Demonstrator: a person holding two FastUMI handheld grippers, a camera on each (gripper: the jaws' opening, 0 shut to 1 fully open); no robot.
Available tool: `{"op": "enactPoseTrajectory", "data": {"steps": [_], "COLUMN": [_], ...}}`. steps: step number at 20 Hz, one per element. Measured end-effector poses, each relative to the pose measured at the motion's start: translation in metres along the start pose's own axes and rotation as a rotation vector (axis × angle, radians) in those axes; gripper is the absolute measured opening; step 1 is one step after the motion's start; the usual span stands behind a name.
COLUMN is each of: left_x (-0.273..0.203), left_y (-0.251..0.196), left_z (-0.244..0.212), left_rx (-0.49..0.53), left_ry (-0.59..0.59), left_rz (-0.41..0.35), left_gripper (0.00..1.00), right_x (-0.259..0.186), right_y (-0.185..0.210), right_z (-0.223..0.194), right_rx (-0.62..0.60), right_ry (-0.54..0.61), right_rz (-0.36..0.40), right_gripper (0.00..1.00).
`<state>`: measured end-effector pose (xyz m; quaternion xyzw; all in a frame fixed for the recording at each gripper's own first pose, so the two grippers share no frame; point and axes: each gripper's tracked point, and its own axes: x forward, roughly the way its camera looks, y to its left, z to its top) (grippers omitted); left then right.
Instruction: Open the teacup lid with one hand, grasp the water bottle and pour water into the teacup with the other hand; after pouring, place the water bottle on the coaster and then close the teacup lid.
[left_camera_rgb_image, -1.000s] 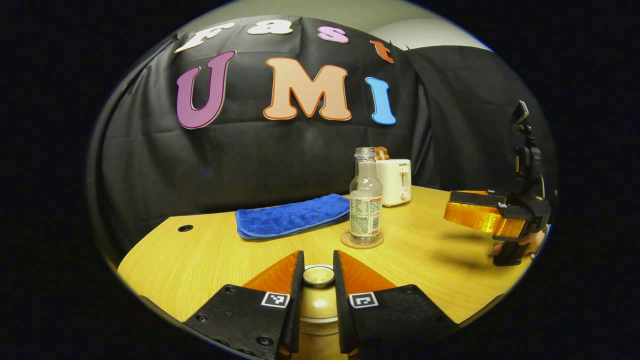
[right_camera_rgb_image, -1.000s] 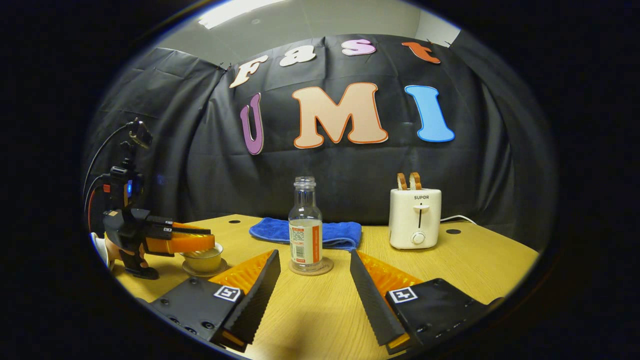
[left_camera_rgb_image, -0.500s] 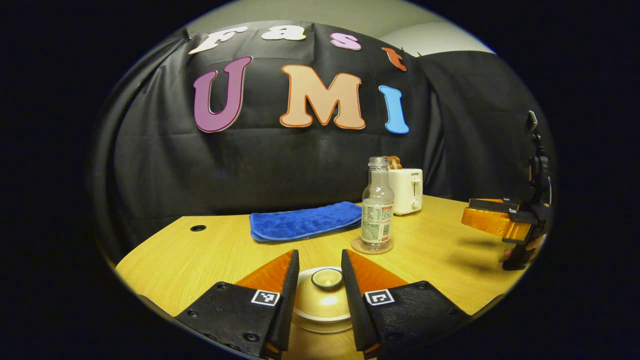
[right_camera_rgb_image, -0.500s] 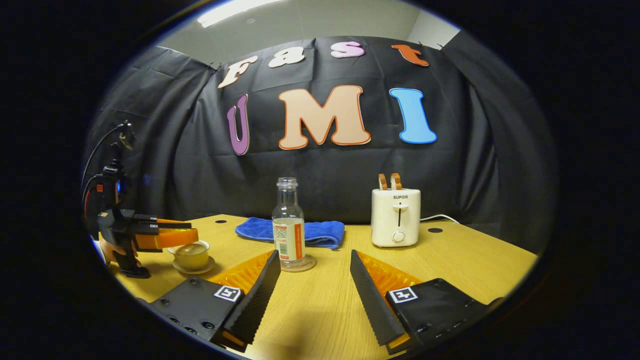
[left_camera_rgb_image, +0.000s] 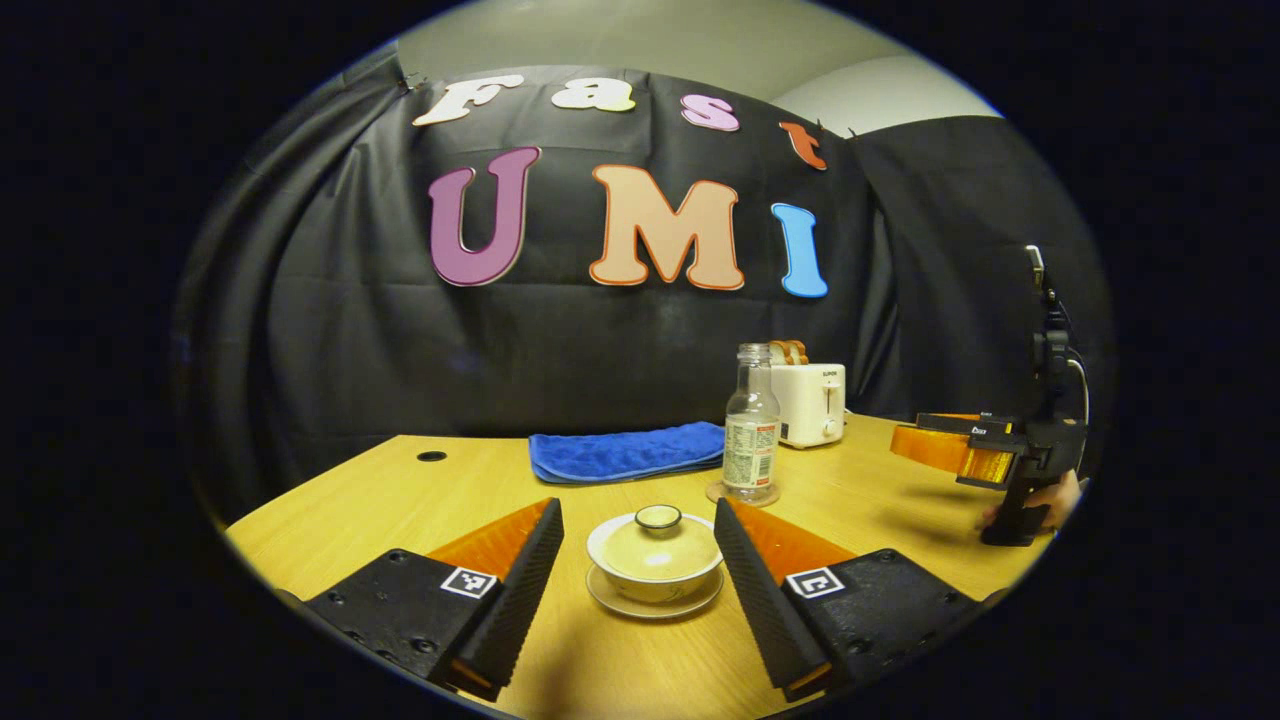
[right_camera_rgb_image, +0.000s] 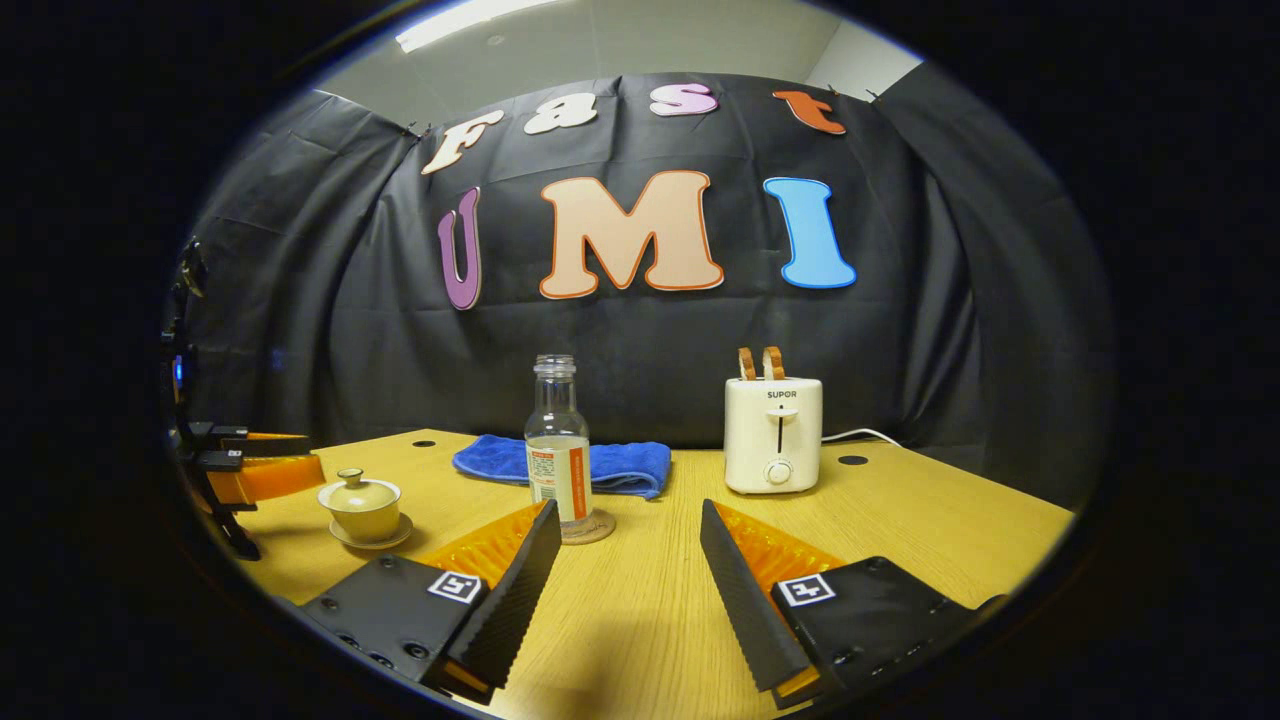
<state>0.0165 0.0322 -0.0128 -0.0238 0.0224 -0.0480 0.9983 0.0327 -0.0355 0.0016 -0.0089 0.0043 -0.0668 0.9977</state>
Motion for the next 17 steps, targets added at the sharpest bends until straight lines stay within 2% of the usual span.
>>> {"op": "enactPoseTrajectory", "data": {"steps": [2,6,7,15,17], "left_x": [-0.008,-0.019,-0.02,-0.019,-0.018], "left_y": [0.019,0.048,0.05,0.048,0.051], "left_z": [-0.004,-0.002,-0.004,-0.003,-0.003], "left_rx": [0.0,0.004,0.006,0.006,0.005], "left_ry": [0.014,0.0,0.008,-0.003,-0.002], "left_rz": [0.087,0.258,0.277,0.27,0.288], "left_gripper": [0.95,0.95,0.95,0.95,0.95], "right_x": [0.0,-0.006,-0.007,-0.008,-0.009], "right_y": [-0.006,-0.022,-0.024,-0.023,-0.022], "right_z": [0.0,0.002,0.002,0.002,0.003], "right_rx": [-0.001,-0.004,-0.005,-0.003,-0.003], "right_ry": [-0.001,-0.008,-0.009,-0.01,-0.01], "right_rz": [-0.029,-0.105,-0.115,-0.104,-0.098], "right_gripper": [0.9,0.9,0.9,0.91,0.91]}}
